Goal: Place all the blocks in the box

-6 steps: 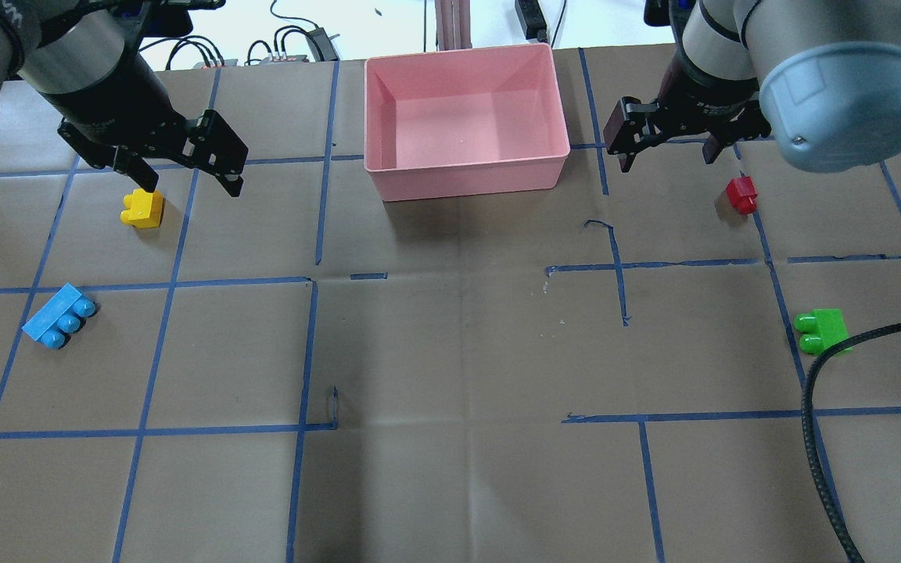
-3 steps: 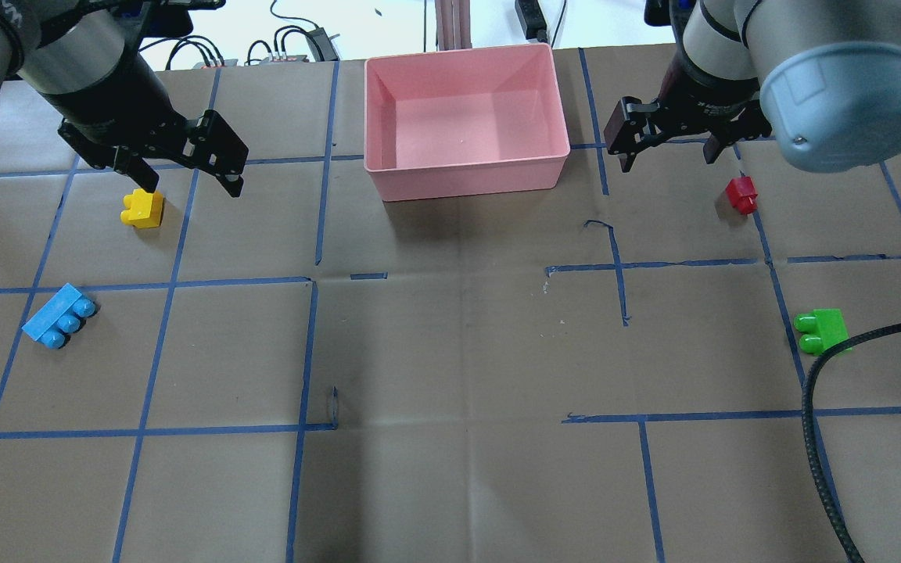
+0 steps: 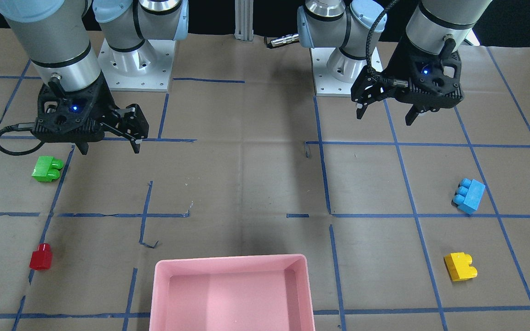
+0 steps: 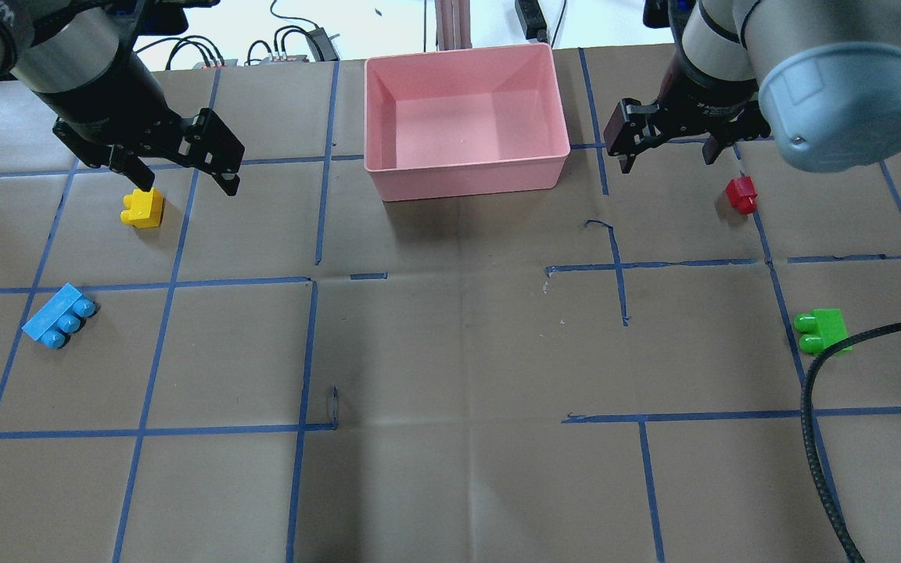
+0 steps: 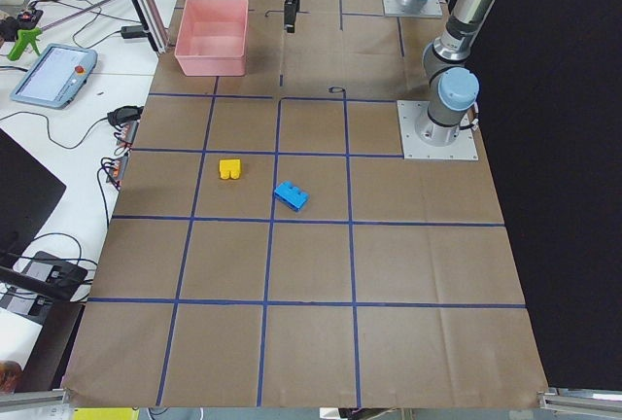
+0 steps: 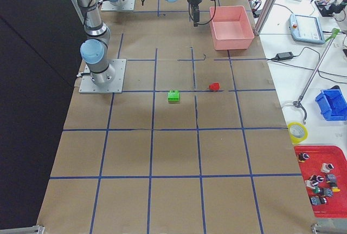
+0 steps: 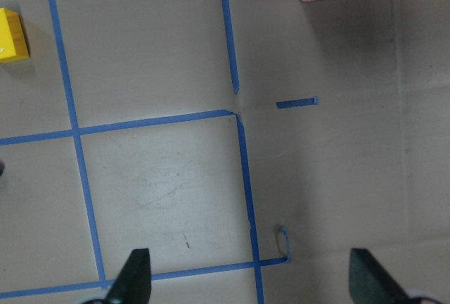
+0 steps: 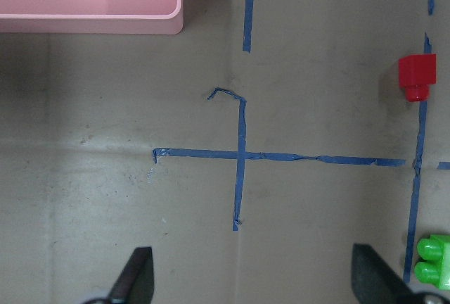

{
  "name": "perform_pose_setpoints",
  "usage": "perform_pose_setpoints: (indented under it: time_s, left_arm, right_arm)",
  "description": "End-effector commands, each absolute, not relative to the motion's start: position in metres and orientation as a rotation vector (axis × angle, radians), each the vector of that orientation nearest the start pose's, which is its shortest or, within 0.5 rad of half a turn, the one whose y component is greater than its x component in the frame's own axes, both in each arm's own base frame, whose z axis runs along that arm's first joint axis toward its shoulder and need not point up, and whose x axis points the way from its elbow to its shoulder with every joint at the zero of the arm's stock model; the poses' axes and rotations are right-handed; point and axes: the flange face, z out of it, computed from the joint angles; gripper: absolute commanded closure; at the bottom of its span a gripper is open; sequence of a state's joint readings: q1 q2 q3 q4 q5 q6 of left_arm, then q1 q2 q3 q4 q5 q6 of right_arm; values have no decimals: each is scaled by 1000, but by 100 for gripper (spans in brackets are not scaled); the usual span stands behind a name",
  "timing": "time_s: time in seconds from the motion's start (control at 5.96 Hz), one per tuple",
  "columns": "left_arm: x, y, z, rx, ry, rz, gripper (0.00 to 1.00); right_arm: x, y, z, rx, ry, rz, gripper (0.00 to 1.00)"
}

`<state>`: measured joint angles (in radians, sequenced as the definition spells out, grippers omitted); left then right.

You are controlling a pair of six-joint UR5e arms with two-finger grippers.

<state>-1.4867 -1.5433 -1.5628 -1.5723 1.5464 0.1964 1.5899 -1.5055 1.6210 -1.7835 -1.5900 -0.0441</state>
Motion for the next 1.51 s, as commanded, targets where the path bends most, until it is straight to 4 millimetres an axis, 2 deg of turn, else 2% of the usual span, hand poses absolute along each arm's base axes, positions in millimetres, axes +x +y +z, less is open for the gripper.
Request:
perform_pose_setpoints:
  time_s: [0.0, 0.17, 0.34, 0.5, 0.67, 0.84, 1.01, 1.18, 1.34]
  left_arm:
    - [-19, -499, 507, 125, 3153, -69, 1]
    - [55, -499, 504, -39, 3150, -70, 1]
    - [113, -492, 491, 79, 3155, -42, 1]
    - [159, -498, 479, 383, 3134, -15, 1]
    - [202, -509, 464, 651, 3049, -69, 1]
    - [238, -512, 444, 870, 2990, -65, 1]
    - [263, -513, 421, 1080, 2953, -30, 1]
    - [265, -514, 411, 1305, 2879, -21, 1]
    - [262, -512, 390, 1331, 2915, -8, 1]
  right_arm:
    - [113, -528, 453, -262, 3162, -153, 0]
    - [60, -532, 449, -233, 3169, -134, 0]
    - [14, -526, 446, -327, 3164, -119, 0]
    - [-28, -515, 445, -348, 3165, -128, 1]
    - [-66, -503, 442, -359, 3170, -133, 1]
    - [-103, -494, 412, -299, 3137, -107, 1]
    - [-123, -483, 372, -365, 3110, -231, 1]
    - [-133, -465, 335, -382, 3132, -272, 0]
    - [-139, -456, 312, -354, 3128, -215, 0]
